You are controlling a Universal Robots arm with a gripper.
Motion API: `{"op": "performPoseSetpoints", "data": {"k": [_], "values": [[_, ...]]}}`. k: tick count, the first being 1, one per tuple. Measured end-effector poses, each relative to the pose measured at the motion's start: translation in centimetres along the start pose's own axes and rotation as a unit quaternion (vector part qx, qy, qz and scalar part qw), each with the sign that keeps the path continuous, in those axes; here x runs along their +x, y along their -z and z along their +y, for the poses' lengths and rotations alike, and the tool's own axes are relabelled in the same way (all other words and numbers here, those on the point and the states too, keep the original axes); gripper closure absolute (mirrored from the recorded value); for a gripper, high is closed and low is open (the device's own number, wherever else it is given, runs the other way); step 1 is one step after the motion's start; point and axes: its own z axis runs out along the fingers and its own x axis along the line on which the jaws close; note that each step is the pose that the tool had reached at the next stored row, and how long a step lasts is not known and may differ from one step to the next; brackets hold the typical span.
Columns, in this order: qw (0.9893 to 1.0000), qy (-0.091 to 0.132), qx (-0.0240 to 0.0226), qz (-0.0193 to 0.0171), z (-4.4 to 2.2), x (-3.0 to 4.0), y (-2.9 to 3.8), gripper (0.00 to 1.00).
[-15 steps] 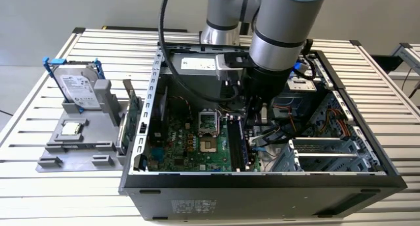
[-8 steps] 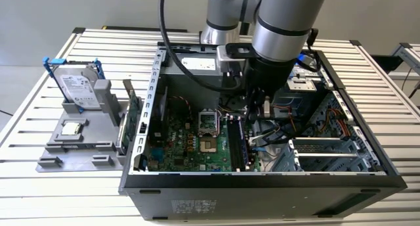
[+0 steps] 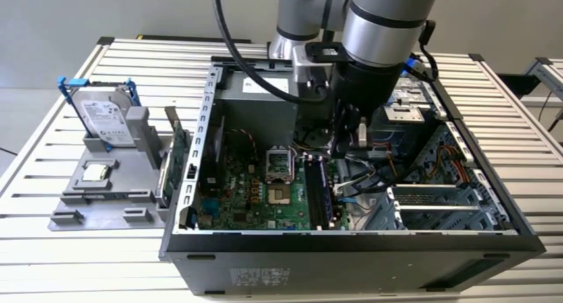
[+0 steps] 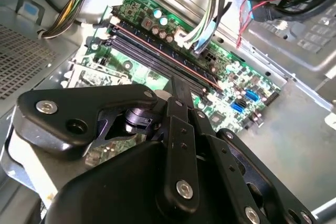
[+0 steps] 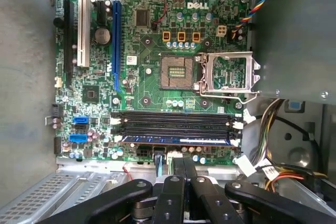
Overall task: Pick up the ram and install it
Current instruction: 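Press down the ram until it locks into place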
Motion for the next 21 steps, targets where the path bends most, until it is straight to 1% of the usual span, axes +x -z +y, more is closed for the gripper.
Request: {"op": "performPoseSetpoints", "data": {"k": [2,13,21], "values": [[1.0,0.0,0.0,0.0,0.0,0.01,0.45,1.0],[1.0,0.0,0.0,0.0,0.02,0.1,3.44,1.0],[1.0,0.0,0.0,0.0001,0.03,0.14,4.97,1.0]]}}
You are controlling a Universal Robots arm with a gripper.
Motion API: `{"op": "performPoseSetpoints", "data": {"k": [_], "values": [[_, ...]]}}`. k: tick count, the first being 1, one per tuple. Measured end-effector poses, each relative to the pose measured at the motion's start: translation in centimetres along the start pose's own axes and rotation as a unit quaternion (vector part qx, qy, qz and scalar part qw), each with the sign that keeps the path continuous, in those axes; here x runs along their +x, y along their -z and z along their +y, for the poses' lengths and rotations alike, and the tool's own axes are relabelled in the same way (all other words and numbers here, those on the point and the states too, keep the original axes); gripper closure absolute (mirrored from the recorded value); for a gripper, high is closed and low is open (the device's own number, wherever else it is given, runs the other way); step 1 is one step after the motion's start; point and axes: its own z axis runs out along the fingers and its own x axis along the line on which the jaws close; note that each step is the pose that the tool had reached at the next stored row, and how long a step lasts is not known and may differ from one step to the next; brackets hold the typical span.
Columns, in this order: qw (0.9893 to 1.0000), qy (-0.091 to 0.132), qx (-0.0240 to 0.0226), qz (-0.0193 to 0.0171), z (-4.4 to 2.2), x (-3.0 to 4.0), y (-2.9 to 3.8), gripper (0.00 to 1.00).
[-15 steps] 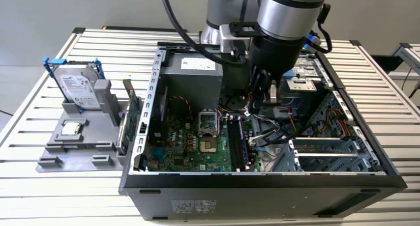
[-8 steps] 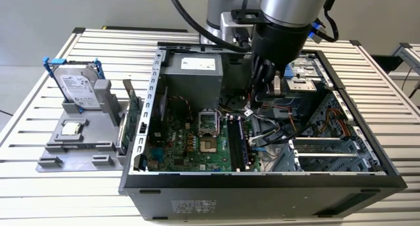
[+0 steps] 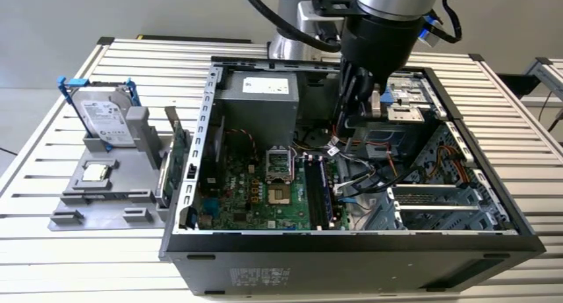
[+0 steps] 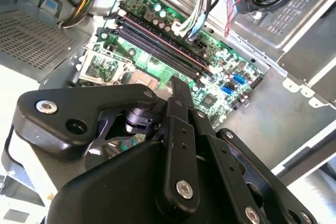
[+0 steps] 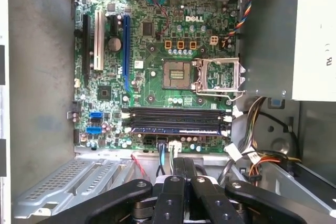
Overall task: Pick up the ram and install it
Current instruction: 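Press down the ram until it locks into place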
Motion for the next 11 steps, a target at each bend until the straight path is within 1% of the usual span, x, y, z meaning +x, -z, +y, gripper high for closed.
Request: {"op": "performPoseSetpoints", "data": {"k": [4,11], "values": [[1.0,0.0,0.0,-0.0001,0.0,0.01,0.37,1.0],[1.0,0.0,0.0,-0.0001,0.0,0.01,0.45,1.0]]}}
